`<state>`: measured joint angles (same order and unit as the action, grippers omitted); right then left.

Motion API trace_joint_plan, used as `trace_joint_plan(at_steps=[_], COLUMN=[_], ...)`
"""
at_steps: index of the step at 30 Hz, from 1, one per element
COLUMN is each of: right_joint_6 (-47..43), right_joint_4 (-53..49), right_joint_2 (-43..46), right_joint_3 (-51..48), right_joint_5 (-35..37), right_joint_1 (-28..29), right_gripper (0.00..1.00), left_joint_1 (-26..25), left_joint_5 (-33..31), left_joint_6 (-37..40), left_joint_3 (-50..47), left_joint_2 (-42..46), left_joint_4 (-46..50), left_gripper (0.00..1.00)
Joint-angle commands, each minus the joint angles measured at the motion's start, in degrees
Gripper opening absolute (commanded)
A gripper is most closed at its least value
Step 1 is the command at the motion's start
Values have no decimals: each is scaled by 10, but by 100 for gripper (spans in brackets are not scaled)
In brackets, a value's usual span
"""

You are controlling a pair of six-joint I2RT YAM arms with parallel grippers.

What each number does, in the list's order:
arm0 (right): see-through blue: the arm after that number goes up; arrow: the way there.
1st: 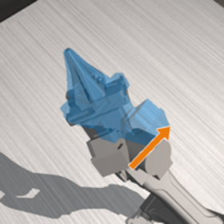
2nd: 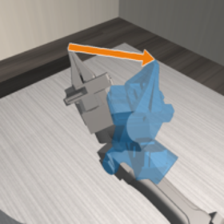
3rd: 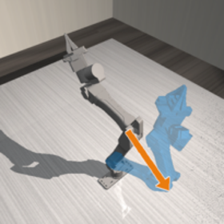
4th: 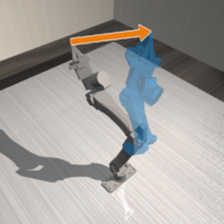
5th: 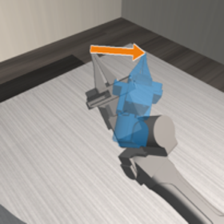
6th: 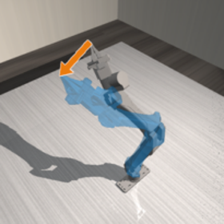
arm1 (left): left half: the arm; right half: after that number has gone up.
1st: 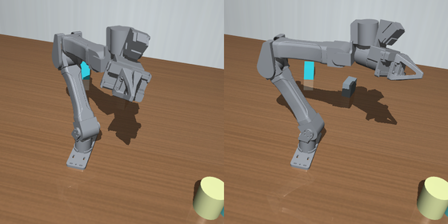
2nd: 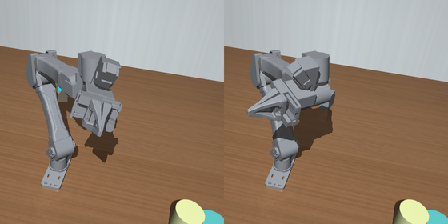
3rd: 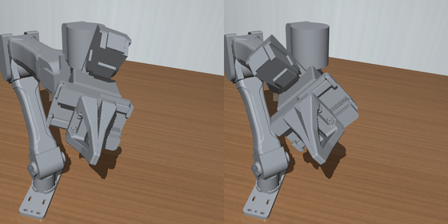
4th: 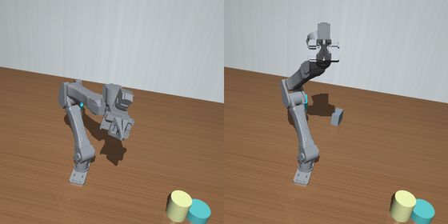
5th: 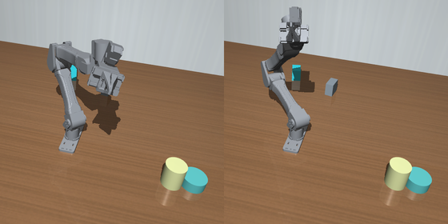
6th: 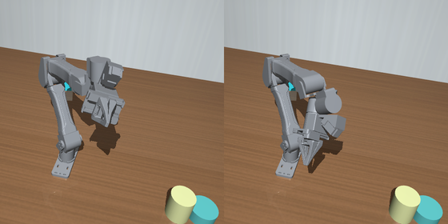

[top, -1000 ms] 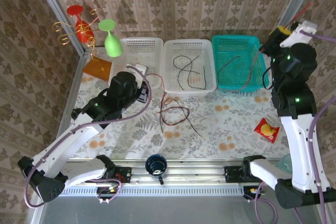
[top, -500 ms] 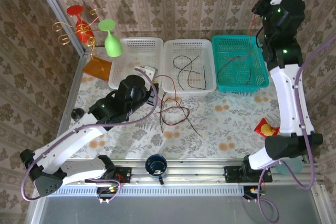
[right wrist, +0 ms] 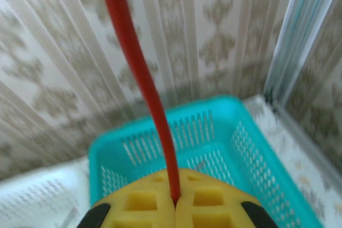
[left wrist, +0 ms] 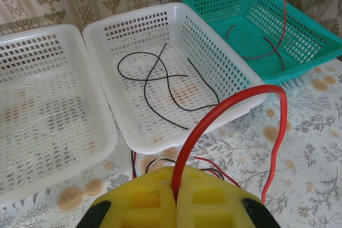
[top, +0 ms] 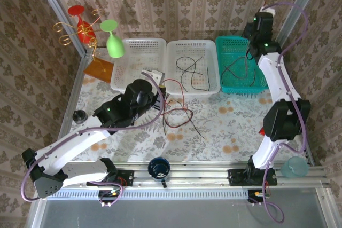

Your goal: Untangle the cables

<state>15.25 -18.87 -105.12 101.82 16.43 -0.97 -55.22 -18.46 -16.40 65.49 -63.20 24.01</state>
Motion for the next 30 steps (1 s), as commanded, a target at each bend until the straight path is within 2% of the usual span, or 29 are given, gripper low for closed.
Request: trace_joint_plan(at_steps=[1,6,10,15,17,20,25,30], right_joint_6=[29,51,69,80,87,98,107,121], right_joint_4=[-139,-233,-314,-364,-380,-387,-369,-323], right_joint_2=[-46,-138,-218,-286,-298,-285,-212,-117], right_joint_3=[16,50,112,170,188,196,152,73], right_joint_5=[-48,-104,-109,-109,-118,-151,-174,-199], right_joint_1=[2,2,-2,-10,-18,-30,-42,-50], right_gripper=[0,0,0,0,8,26,50,67], left_joint_1=[-7,-8,-13,-22,-27,-32,-35,-38], left_joint_5=[-10,2,8,7,4,-1,8,31], left_joint_6=[-11,-6,-6,-9,-9,-7,-4,13], left_joint_3=[-4,14,25,32,40,55,82,119], left_joint_2=[-1,-18,-28,-31,-31,-29,-28,-49], left_joint_4=[-5,-1,2,4,10,16,-10,-36], left_gripper=[0,0,0,0,0,0,0,0])
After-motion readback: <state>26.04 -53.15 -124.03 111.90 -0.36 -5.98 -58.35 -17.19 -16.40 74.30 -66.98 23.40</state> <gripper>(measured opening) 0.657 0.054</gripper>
